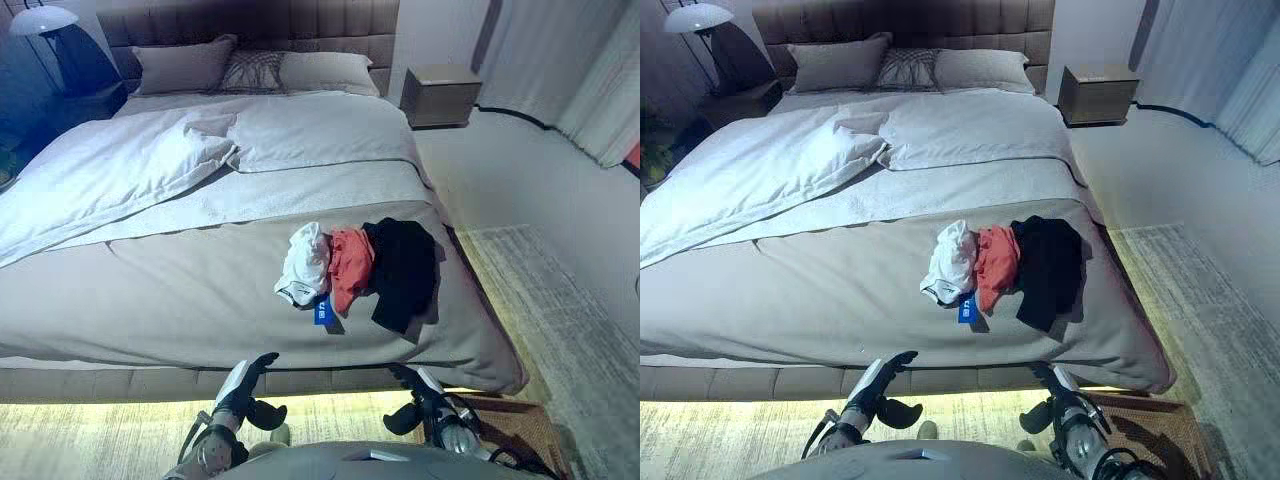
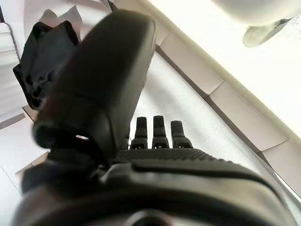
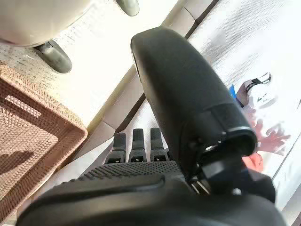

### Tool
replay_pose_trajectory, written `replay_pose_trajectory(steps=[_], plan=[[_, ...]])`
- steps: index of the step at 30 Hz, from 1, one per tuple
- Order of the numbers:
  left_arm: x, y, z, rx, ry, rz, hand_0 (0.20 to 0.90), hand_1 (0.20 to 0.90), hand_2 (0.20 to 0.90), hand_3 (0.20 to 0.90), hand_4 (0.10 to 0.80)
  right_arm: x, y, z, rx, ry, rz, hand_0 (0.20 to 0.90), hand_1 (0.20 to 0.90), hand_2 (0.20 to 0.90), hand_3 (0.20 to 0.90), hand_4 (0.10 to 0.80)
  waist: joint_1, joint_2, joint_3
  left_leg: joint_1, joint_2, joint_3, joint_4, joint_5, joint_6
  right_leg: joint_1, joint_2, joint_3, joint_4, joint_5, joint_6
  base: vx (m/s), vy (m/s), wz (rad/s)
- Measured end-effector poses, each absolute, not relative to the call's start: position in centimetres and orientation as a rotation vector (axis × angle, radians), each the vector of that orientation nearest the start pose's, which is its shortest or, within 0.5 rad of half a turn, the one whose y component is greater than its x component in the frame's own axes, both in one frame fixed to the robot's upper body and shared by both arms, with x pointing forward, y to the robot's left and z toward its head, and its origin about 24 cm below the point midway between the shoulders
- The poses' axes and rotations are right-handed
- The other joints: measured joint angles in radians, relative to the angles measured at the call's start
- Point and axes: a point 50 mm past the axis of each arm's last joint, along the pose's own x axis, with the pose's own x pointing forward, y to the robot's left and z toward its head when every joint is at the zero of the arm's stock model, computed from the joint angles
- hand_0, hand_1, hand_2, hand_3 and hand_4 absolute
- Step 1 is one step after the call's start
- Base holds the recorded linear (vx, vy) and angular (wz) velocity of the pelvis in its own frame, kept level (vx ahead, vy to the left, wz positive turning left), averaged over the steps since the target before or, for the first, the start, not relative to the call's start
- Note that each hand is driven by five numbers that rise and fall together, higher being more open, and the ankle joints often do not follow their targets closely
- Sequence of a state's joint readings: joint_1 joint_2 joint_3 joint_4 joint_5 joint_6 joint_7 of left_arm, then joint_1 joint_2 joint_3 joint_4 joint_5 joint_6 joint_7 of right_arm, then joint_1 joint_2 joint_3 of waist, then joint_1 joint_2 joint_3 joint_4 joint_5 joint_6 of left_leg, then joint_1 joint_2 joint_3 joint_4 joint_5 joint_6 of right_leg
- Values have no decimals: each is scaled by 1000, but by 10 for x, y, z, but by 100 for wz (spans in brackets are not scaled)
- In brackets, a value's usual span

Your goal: Pick up the clothes from the bed and place them into the basket

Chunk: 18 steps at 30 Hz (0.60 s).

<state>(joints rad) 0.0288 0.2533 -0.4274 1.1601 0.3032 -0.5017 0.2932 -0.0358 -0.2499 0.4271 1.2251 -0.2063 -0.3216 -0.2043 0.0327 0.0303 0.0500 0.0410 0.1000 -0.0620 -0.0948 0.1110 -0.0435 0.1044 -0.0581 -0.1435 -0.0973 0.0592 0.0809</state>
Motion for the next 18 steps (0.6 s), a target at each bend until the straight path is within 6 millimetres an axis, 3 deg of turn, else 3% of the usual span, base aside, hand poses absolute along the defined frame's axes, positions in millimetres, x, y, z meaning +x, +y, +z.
replay_pose_trajectory(steps=[18], plan=[[118,189,-141,611,665,-293,900,900,900,900,800,123,-204,-149,-686,833,224,900,900,900,900,800,-1,0,0,-1,0,2,0,0,0,-2,0,2,0,0,0,0,0,0]])
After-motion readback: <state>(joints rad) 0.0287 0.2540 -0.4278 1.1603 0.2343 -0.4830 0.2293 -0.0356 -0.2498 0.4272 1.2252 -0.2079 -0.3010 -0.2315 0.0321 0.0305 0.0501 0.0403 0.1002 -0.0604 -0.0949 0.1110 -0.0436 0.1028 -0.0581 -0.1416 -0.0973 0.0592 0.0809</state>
